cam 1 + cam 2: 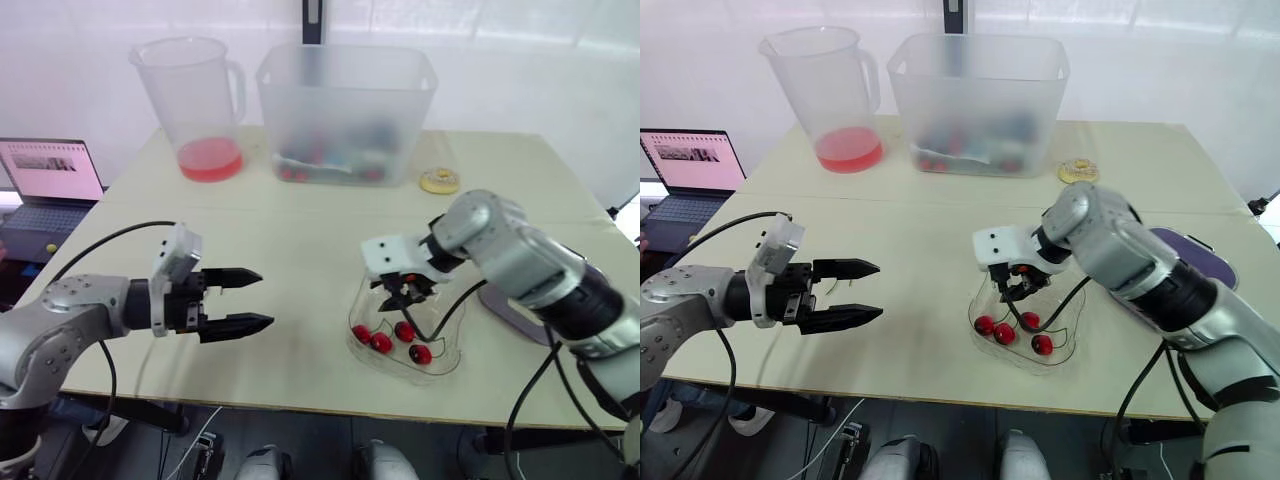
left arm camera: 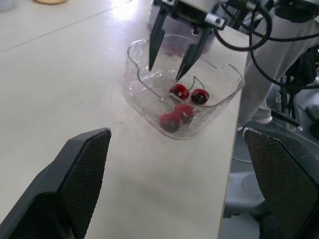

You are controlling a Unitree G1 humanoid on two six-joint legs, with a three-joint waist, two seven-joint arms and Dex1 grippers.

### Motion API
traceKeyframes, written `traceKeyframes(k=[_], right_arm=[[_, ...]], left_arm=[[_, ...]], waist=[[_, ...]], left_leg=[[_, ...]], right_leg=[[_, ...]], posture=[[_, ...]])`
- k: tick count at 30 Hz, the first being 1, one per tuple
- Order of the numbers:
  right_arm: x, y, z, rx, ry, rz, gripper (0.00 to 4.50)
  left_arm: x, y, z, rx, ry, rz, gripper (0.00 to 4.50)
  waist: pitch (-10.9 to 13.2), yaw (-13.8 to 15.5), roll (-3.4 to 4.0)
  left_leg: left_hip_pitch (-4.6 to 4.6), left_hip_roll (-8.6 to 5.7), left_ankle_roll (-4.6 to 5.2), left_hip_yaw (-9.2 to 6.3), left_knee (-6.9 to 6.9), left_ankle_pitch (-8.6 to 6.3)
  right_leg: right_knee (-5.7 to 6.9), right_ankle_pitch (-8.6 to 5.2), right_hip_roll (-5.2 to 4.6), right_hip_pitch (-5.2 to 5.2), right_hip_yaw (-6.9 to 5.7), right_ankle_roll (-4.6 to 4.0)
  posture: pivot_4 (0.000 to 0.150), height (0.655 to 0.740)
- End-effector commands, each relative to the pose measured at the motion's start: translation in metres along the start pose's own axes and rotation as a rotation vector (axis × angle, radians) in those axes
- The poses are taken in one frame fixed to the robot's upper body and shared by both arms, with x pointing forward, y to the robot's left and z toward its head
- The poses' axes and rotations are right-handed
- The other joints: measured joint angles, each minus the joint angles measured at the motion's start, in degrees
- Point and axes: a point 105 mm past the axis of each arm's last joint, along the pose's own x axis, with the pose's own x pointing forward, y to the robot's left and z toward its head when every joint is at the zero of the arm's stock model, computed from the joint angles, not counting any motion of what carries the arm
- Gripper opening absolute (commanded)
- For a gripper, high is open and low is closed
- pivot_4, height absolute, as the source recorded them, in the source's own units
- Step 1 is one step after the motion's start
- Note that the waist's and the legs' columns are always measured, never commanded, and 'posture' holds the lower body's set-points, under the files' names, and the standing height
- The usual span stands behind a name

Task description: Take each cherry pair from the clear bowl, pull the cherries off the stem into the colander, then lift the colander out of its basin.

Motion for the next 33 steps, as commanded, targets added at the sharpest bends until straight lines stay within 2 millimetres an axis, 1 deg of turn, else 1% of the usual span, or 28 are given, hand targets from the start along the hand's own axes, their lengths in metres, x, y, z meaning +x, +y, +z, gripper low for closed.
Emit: traceKeyframes(k=[1,4,5,8,11,14,17,21,31,33], right_arm=[[-0.010,0.005,-0.013,0.132,0.041,-0.065,2.15],[-0.011,0.011,-0.027,0.290,0.104,-0.102,2.15],[-0.009,0.012,-0.028,0.331,0.109,-0.113,2.15],[0.003,0.016,-0.021,0.395,0.094,-0.114,2.15],[0.011,0.019,-0.020,0.412,0.098,-0.118,2.15],[0.018,0.022,-0.025,0.417,0.122,-0.124,2.15],[0.021,0.022,-0.027,0.427,0.134,-0.131,2.15],[0.025,0.021,-0.038,0.427,0.184,-0.152,2.15],[0.033,0.026,-0.043,0.457,0.195,-0.134,2.15],[0.033,0.025,-0.043,0.455,0.191,-0.140,1.64]], left_arm=[[0.000,-0.002,0.011,0.053,-0.033,-0.010,4.50],[0.002,-0.001,0.012,0.054,-0.035,-0.025,4.50],[0.003,0.000,0.012,0.055,-0.035,-0.028,4.50],[0.007,0.002,0.013,0.061,-0.034,-0.043,4.50],[0.009,0.003,0.014,0.066,-0.032,-0.055,4.50],[0.011,0.004,0.015,0.069,-0.031,-0.062,4.50],[0.011,0.004,0.015,0.073,-0.028,-0.066,4.50],[0.011,0.004,0.015,0.075,-0.026,-0.068,4.50],[0.013,0.004,0.015,0.080,-0.021,-0.069,4.50],[0.013,0.004,0.015,0.082,-0.019,-0.070,4.50]], waist=[[0.0,-0.1,0.00],[0.0,-0.1,0.01],[0.0,-0.2,0.01],[0.0,-0.5,0.01],[0.0,-0.3,0.01],[0.0,0.0,0.00],[0.0,-0.1,0.00],[0.0,-0.2,0.00],[0.0,-0.1,0.00],[0.0,-0.1,0.00]], left_leg=[[0.01,0.00,0.00,0.01,0.00,0.00],[0.01,0.00,0.00,0.01,-0.01,0.00],[0.01,0.00,0.00,0.00,-0.01,0.00],[0.04,0.02,-0.01,0.01,-0.01,0.01],[0.04,0.03,-0.02,0.01,-0.03,0.01],[0.02,-0.03,-0.02,0.01,-0.03,0.01],[0.01,-0.07,-0.01,0.01,-0.01,0.01],[0.02,-0.05,-0.01,0.00,-0.02,0.01],[0.02,-0.04,-0.01,0.00,-0.02,0.01],[0.01,-0.05,-0.01,0.00,-0.02,0.01]], right_leg=[[0.00,0.00,-0.01,0.00,0.00,0.00],[0.01,0.00,-0.01,-0.02,0.00,0.00],[0.01,0.00,-0.01,-0.02,0.00,0.00],[0.04,0.00,0.02,-0.02,0.01,0.00],[0.04,0.00,0.04,-0.03,0.01,0.00],[0.02,0.00,0.00,-0.03,0.01,0.00],[0.02,0.00,-0.04,-0.02,0.01,0.00],[0.03,0.00,0.00,-0.02,0.01,0.00],[0.02,0.00,0.00,-0.02,0.01,0.00],[0.02,0.00,-0.01,-0.02,0.01,0.00]], posture=[[0.150,0.7078],[0.150,0.7078],[0.150,0.7078],[0.150,0.7078],[0.150,0.7078],[0.150,0.7078],[0.150,0.7078],[0.150,0.7078],[0.150,0.7078],[0.150,0.7078]])
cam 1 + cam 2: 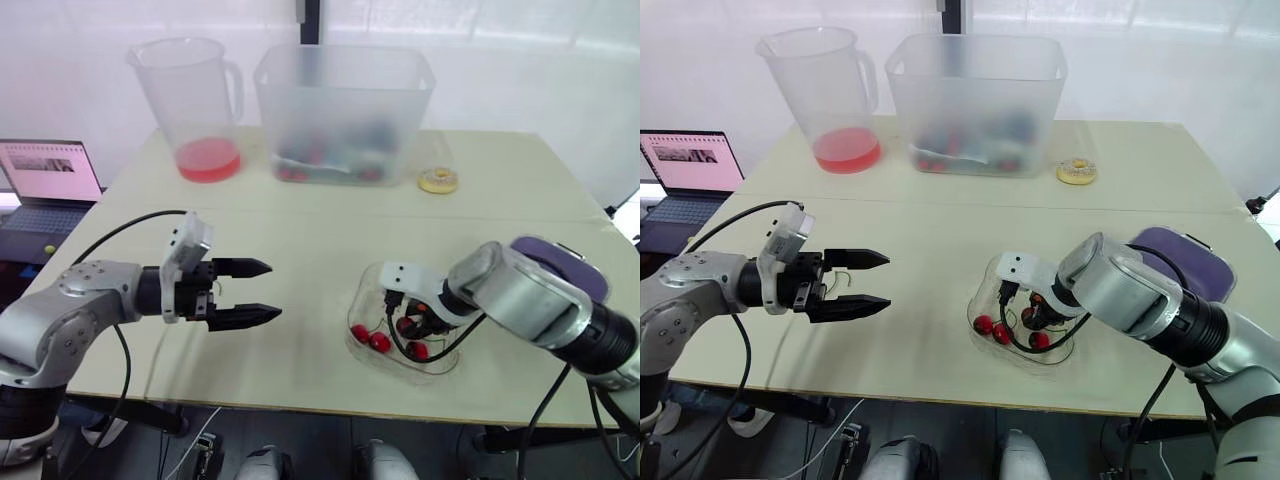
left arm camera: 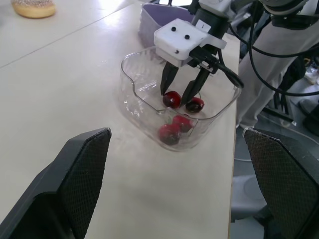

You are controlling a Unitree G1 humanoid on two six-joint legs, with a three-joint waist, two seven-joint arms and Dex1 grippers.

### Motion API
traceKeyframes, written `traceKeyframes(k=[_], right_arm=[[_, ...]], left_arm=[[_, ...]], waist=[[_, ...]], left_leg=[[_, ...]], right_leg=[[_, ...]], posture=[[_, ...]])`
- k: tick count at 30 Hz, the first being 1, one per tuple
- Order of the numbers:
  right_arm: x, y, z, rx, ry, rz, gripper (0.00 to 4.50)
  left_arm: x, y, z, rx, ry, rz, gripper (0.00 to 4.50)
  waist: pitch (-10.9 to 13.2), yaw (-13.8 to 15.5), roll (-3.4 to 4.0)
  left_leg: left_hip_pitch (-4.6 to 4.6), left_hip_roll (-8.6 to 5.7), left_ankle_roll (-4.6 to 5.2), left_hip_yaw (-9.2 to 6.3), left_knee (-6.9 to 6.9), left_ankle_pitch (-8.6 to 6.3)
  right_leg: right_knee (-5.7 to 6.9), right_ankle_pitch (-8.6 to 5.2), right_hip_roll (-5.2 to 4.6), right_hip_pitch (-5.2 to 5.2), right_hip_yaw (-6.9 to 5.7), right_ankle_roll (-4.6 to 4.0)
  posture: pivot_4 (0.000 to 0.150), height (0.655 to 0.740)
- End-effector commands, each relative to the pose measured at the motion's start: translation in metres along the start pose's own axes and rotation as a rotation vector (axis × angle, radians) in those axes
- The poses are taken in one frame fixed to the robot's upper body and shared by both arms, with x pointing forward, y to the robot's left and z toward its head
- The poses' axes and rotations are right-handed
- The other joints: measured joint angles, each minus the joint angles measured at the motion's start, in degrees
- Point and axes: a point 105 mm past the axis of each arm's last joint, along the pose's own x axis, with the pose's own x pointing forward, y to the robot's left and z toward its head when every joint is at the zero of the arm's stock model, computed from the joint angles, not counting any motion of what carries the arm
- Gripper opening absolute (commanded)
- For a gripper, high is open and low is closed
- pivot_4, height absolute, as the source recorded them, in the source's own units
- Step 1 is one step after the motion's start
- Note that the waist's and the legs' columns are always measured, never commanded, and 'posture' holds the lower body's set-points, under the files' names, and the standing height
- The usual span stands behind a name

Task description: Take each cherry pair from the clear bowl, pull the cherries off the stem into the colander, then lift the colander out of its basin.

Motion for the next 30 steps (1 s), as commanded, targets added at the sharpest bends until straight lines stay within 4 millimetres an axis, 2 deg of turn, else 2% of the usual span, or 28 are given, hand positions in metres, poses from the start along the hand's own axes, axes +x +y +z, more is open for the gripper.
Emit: traceKeyframes(k=[1,3,6,9,12,15,19,21,22,24,28,30], right_arm=[[-0.003,-0.002,0.004,-0.011,-0.020,-0.018,1.36],[-0.005,-0.001,0.007,-0.058,-0.026,-0.018,0.77],[-0.008,-0.001,0.014,-0.154,-0.042,-0.025,0.77],[-0.011,-0.005,0.035,-0.453,-0.079,-0.050,0.77],[-0.010,-0.010,0.043,-0.631,-0.077,-0.051,0.77],[-0.008,-0.019,0.053,-0.918,-0.038,-0.092,0.77],[-0.007,-0.024,0.055,-1.038,-0.020,-0.052,0.77],[-0.010,-0.026,0.058,-1.070,-0.024,-0.055,1.72],[-0.012,-0.028,0.059,-1.078,-0.025,-0.059,1.87],[-0.019,-0.028,0.057,-1.082,-0.029,-0.053,2.79],[-0.039,-0.018,0.055,-0.998,-0.105,-0.016,4.48],[-0.054,-0.009,0.053,-0.908,-0.162,0.017,4.48]], left_arm=[[0.002,-0.001,0.008,0.048,-0.005,-0.016,4.50],[0.002,-0.001,0.008,0.050,-0.005,-0.017,4.50],[0.003,0.000,0.008,0.051,-0.008,-0.018,4.50],[0.005,0.000,0.008,0.052,-0.009,-0.023,4.50],[0.006,-0.001,0.008,0.053,-0.009,-0.025,4.50],[0.006,-0.001,0.008,0.054,-0.011,-0.020,4.50],[0.005,-0.004,0.006,0.051,-0.011,-0.011,4.50],[0.005,-0.005,0.005,0.048,-0.012,-0.007,4.50],[0.006,-0.005,0.005,0.048,-0.012,-0.007,4.50],[0.006,-0.005,0.005,0.047,-0.014,-0.006,4.50],[0.008,-0.004,0.007,0.053,-0.016,-0.017,4.50],[0.009,-0.002,0.009,0.056,-0.023,-0.028,4.50]], waist=[[0.0,0.0,0.00],[0.0,0.0,0.00],[0.0,-0.1,0.00],[0.0,-0.2,0.00],[0.0,-0.2,0.00],[0.0,-0.2,-0.01],[0.0,-0.2,-0.01],[0.0,-0.1,-0.01],[0.0,-0.1,-0.01],[0.0,-0.1,-0.01],[0.0,0.0,-0.01],[0.0,0.1,0.00]], left_leg=[[0.00,0.00,0.00,0.00,0.00,0.00],[0.00,0.00,0.00,-0.01,0.00,0.00],[0.00,0.00,0.00,0.00,0.00,0.00],[0.00,0.00,0.00,0.00,0.00,0.00],[0.01,0.02,0.00,0.00,-0.01,0.00],[0.01,0.02,0.00,0.01,0.00,0.00],[0.01,0.02,0.00,0.01,0.00,0.00],[0.01,0.03,-0.01,0.01,0.01,0.00],[0.01,0.03,-0.01,0.02,0.01,0.01],[0.01,0.04,-0.01,0.01,0.02,0.01],[0.00,0.04,-0.01,-0.01,0.02,0.01],[0.00,0.04,-0.01,0.00,0.02,0.01]], right_leg=[[0.00,0.00,0.00,0.00,0.00,0.00],[0.00,0.00,0.01,0.00,0.00,0.00],[0.00,0.00,0.02,0.00,0.00,0.00],[0.00,0.00,0.05,-0.01,0.00,0.01],[0.00,-0.01,0.19,-0.01,0.00,0.01],[-0.01,-0.01,0.20,-0.01,0.01,0.02],[-0.01,-0.01,0.20,-0.01,0.00,0.02],[-0.01,-0.01,0.19,-0.01,0.00,0.02],[0.00,-0.01,0.19,-0.01,0.00,0.02],[0.01,-0.01,0.18,-0.01,0.00,0.02],[0.00,-0.01,0.19,0.00,-0.01,0.02],[0.00,-0.01,0.18,0.00,-0.01,0.02]], posture=[[0.150,0.7078],[0.150,0.7078],[0.150,0.7078],[0.150,0.7078],[0.150,0.7078],[0.150,0.7078],[0.150,0.7078],[0.150,0.7078],[0.150,0.7078],[0.150,0.7078],[0.150,0.7078],[0.150,0.7078]])
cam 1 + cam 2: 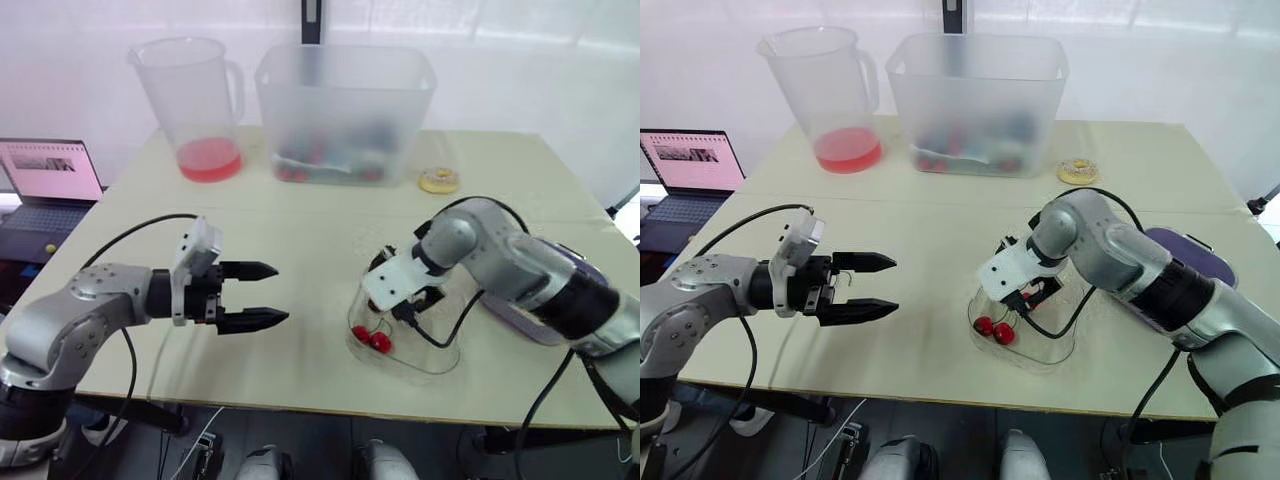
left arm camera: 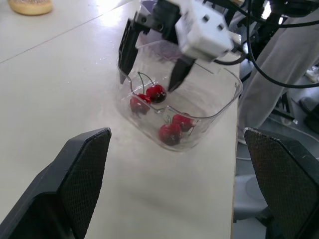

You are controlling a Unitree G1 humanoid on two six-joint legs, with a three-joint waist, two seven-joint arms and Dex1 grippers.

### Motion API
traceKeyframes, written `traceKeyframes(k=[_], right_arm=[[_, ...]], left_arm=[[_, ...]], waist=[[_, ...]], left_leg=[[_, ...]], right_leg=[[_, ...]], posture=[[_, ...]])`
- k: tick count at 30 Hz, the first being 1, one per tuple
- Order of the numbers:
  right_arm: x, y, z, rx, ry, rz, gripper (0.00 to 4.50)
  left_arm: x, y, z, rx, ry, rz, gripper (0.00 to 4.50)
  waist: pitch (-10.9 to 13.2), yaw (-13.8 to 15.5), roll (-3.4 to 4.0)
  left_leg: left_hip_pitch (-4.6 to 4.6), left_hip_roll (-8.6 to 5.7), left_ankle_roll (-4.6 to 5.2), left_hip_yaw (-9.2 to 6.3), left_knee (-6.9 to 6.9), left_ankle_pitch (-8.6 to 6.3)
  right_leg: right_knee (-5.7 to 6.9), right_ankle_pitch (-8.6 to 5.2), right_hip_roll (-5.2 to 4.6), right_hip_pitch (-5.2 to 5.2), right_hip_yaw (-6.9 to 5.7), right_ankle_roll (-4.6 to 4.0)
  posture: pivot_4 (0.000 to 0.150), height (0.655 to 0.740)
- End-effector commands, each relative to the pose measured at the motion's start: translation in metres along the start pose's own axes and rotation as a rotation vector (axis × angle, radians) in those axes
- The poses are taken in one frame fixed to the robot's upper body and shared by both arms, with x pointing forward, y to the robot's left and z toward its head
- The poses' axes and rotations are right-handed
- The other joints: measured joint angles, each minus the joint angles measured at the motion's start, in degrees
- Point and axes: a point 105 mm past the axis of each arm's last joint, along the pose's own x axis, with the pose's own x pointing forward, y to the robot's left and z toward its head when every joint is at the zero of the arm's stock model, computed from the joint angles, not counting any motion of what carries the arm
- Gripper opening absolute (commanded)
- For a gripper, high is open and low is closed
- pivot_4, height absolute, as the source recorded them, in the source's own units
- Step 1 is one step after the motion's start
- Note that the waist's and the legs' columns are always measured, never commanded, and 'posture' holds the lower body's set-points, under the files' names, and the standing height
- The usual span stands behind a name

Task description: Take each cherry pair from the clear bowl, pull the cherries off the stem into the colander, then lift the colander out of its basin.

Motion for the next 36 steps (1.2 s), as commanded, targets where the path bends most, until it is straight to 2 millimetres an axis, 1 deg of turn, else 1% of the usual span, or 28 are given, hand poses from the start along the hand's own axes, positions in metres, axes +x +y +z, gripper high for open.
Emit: traceKeyframes(k=[1,2,4,5,6,8,9,11,12,14,17,21,23,29,30,32,36], right_arm=[[-0.033,0.002,0.014,0.107,-0.091,-0.050,4.48],[-0.039,0.002,0.016,0.172,-0.114,-0.082,4.48],[-0.045,0.002,0.016,0.302,-0.160,-0.145,4.48],[-0.046,0.004,0.016,0.350,-0.175,-0.165,4.48],[-0.046,0.005,0.015,0.445,-0.200,-0.198,4.48],[-0.046,0.004,0.013,0.566,-0.247,-0.297,4.48],[-0.043,0.010,0.009,0.623,-0.222,-0.303,4.48],[-0.036,0.027,0.002,0.749,-0.148,-0.240,4.48],[-0.033,0.031,0.000,0.824,-0.143,-0.250,4.48],[-0.027,0.032,0.002,0.940,-0.157,-0.288,4.48],[-0.020,0.032,-0.003,1.065,-0.131,-0.371,4.48],[-0.005,0.039,-0.006,1.137,-0.116,-0.372,4.48],[0.003,0.044,-0.010,1.158,-0.082,-0.376,4.48],[0.013,0.048,-0.018,1.224,-0.058,-0.392,4.48],[0.015,0.049,-0.018,1.232,-0.054,-0.393,3.88],[0.017,0.049,-0.020,1.239,-0.045,-0.391,3.20],[0.019,0.049,-0.020,1.244,-0.037,-0.380,3.20]], left_arm=[[0.001,-0.001,0.013,0.048,-0.030,-0.026,4.50],[0.002,-0.001,0.014,0.051,-0.030,-0.037,4.50],[0.004,0.001,0.017,0.056,-0.042,-0.049,4.50],[0.004,0.001,0.019,0.056,-0.047,-0.052,4.50],[0.005,0.002,0.020,0.057,-0.048,-0.058,4.50],[0.007,0.003,0.020,0.059,-0.046,-0.066,4.50],[0.007,0.004,0.020,0.059,-0.045,-0.071,4.50],[0.008,0.005,0.021,0.060,-0.042,-0.082,4.50],[0.009,0.006,0.021,0.062,-0.039,-0.089,4.50],[0.010,0.007,0.022,0.066,-0.037,-0.100,4.50],[0.013,0.009,0.023,0.072,-0.034,-0.116,4.50],[0.014,0.010,0.023,0.078,-0.031,-0.128,4.50],[0.014,0.010,0.023,0.082,-0.030,-0.131,4.50],[0.014,0.009,0.020,0.089,-0.011,-0.136,4.50],[0.014,0.008,0.020,0.089,-0.009,-0.137,4.50],[0.014,0.008,0.019,0.090,-0.006,-0.137,4.50],[0.014,0.009,0.021,0.094,-0.007,-0.131,4.50]], waist=[[0.0,0.1,0.00],[0.0,0.1,0.00],[0.0,0.0,0.00],[0.0,0.0,0.00],[0.0,0.0,-0.01],[0.0,0.1,-0.02],[0.0,0.1,-0.01],[0.0,0.1,0.01],[0.0,0.1,0.01],[0.0,0.1,-0.03],[0.0,-0.1,-0.04],[0.0,0.1,-0.04],[0.0,0.1,-0.05],[0.0,-0.1,-0.05],[0.0,0.0,-0.05],[0.0,0.0,-0.05],[0.0,0.0,-0.05]], left_leg=[[-0.01,0.00,0.00,0.00,0.01,0.00],[-0.01,0.00,0.00,-0.03,0.02,0.00],[0.01,0.00,0.00,-0.02,0.02,0.00],[0.02,0.00,0.00,-0.03,0.03,0.00],[0.02,0.01,0.00,-0.04,0.03,0.00],[0.02,0.00,0.00,-0.03,0.01,0.00],[0.02,0.01,0.00,-0.03,0.02,0.00],[0.01,-0.02,0.00,-0.02,0.02,0.00],[0.00,-0.02,0.00,-0.03,0.02,0.00],[0.01,-0.02,0.01,-0.03,0.03,0.00],[0.02,-0.01,0.00,-0.03,0.03,0.00],[0.00,-0.04,0.00,-0.03,0.01,0.00],[-0.01,-0.06,0.01,-0.03,0.01,0.00],[0.00,-0.03,0.01,-0.04,0.01,0.00],[0.00,-0.02,0.01,-0.04,0.01,0.00],[0.00,-0.02,0.01,-0.04,0.00,0.00],[0.00,-0.02,0.01,-0.04,0.00,0.00]], right_leg=[[0.01,0.00,0.00,0.00,0.00,0.00],[0.01,0.00,0.00,0.01,-0.01,0.00],[0.02,0.00,-0.03,0.03,-0.01,0.00],[0.02,0.00,-0.07,0.04,-0.01,0.00],[0.02,0.00,-0.08,0.04,-0.01,0.00],[0.02,0.00,-0.11,0.05,-0.01,0.00],[0.02,0.00,-0.11,0.05,-0.01,-0.01],[0.03,0.00,-0.14,0.04,-0.01,-0.01],[0.02,0.00,-0.13,0.03,-0.01,-0.01],[0.03,0.00,-0.13,0.04,-0.01,-0.01],[0.07,0.00,-0.10,0.04,0.00,-0.01],[0.04,0.00,0.00,0.02,0.00,-0.01],[0.01,0.00,-0.01,0.03,0.00,0.00],[0.03,0.00,0.03,0.03,0.00,0.00],[0.03,0.00,0.04,0.03,0.00,0.00],[0.02,0.00,0.05,0.03,0.00,0.00],[0.02,0.00,0.05,0.03,0.00,0.00]], posture=[[0.150,0.7078],[0.150,0.7078],[0.150,0.7078],[0.150,0.7078],[0.150,0.7078],[0.150,0.7078],[0.150,0.7078],[0.150,0.7078],[0.150,0.7078],[0.150,0.7078],[0.150,0.7078],[0.150,0.7078],[0.150,0.7078],[0.150,0.7078],[0.150,0.7078],[0.150,0.7078],[0.150,0.7078]])
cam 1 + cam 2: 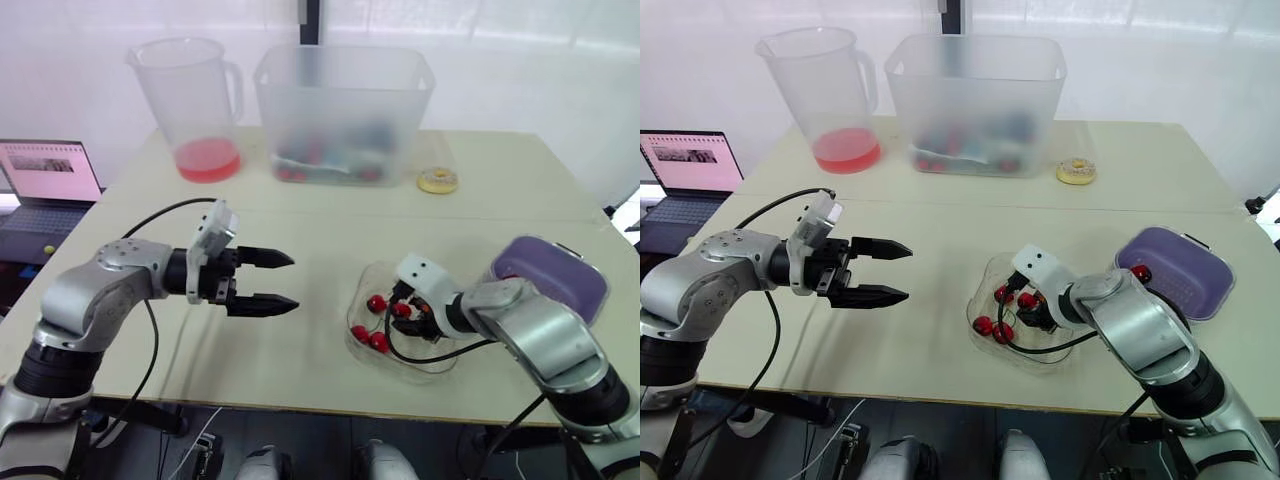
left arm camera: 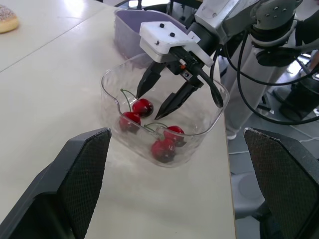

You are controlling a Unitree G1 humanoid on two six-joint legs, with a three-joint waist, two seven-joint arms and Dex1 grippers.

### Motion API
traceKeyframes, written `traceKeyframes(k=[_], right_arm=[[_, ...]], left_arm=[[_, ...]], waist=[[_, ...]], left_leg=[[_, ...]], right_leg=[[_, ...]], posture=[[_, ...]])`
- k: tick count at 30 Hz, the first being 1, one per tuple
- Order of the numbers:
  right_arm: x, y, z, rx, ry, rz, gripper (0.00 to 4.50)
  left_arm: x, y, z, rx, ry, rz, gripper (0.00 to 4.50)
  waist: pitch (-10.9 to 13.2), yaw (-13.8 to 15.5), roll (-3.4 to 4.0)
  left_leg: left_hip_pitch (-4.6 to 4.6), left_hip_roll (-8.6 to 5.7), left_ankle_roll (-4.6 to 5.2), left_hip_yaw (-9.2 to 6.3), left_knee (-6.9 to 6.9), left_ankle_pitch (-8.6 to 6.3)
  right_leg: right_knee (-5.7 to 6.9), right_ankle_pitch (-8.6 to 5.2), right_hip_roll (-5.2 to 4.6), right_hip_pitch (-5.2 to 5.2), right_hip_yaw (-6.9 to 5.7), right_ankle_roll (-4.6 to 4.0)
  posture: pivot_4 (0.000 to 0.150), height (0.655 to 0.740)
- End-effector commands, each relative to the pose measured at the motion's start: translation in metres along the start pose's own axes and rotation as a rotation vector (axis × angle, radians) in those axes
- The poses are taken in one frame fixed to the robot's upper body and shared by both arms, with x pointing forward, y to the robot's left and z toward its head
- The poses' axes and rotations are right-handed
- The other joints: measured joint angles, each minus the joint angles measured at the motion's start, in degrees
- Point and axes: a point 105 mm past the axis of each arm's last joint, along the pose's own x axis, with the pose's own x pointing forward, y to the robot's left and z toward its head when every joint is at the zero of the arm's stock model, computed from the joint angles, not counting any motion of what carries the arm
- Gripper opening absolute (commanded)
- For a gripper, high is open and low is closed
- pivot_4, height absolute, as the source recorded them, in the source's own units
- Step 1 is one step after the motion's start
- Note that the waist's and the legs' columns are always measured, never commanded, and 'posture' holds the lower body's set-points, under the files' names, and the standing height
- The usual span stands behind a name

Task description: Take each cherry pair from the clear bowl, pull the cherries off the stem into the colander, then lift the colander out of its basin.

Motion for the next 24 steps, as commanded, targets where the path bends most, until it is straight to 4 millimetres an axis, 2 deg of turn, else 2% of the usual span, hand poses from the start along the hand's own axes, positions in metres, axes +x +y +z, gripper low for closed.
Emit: traceKeyframes(k=[1,15,16,17,18,20,21,24], right_arm=[[-0.001,-0.002,0.005,-0.005,-0.011,-0.009,3.20],[0.007,-0.013,0.005,-0.006,-0.002,-0.040,3.20],[0.007,-0.013,0.005,-0.006,-0.001,-0.041,2.74],[0.007,-0.013,0.005,-0.007,-0.001,-0.041,2.50],[0.008,-0.012,0.005,-0.010,0.001,-0.039,2.07],[0.007,-0.011,0.005,-0.016,0.004,-0.036,1.09],[0.006,-0.011,0.005,-0.021,0.007,-0.036,0.80],[0.001,-0.012,0.007,-0.036,0.007,-0.032,0.80]], left_arm=[[-0.001,-0.002,0.009,0.053,-0.002,-0.001,4.50],[0.000,-0.001,0.009,0.058,-0.009,0.012,4.50],[0.000,-0.001,0.009,0.059,-0.009,0.012,4.50],[0.000,-0.001,0.009,0.058,-0.009,0.012,4.50],[0.000,-0.001,0.009,0.059,-0.010,0.012,4.50],[0.000,-0.001,0.009,0.058,-0.011,0.012,4.50],[0.000,0.000,0.009,0.059,-0.011,0.012,4.50],[0.000,0.000,0.009,0.058,-0.012,0.012,4.50]], waist=[[0.0,0.1,0.00],[0.0,0.1,0.00],[0.0,0.1,0.00],[0.0,0.1,0.00],[0.0,0.1,0.00],[0.0,0.1,0.00],[0.0,0.1,0.00],[0.0,0.1,0.00]], left_leg=[[0.00,0.00,0.00,0.00,0.00,0.00],[0.00,0.00,0.01,-0.01,0.00,0.00],[-0.01,0.00,0.01,0.00,0.00,0.00],[-0.01,0.00,0.01,0.00,0.00,0.00],[-0.01,0.00,0.01,0.00,0.00,0.00],[-0.01,0.00,0.01,-0.01,0.00,0.00],[-0.01,0.00,0.01,-0.01,0.00,0.00],[-0.01,0.00,0.01,-0.01,0.00,0.00]], right_leg=[[0.00,0.00,0.00,0.00,0.00,0.00],[0.00,0.00,0.00,0.00,0.01,0.00],[0.00,0.00,0.00,0.00,0.01,0.00],[0.00,0.00,0.00,0.00,0.01,0.00],[0.00,0.00,0.00,0.00,0.01,0.00],[0.00,0.00,0.00,0.00,0.01,0.00],[0.00,0.00,0.00,0.00,0.01,0.00],[0.00,0.00,0.00,0.00,0.01,0.00]], posture=[[0.150,0.7078],[0.150,0.7078],[0.150,0.7078],[0.150,0.7078],[0.150,0.7078],[0.150,0.7078],[0.150,0.7078],[0.150,0.7078]])
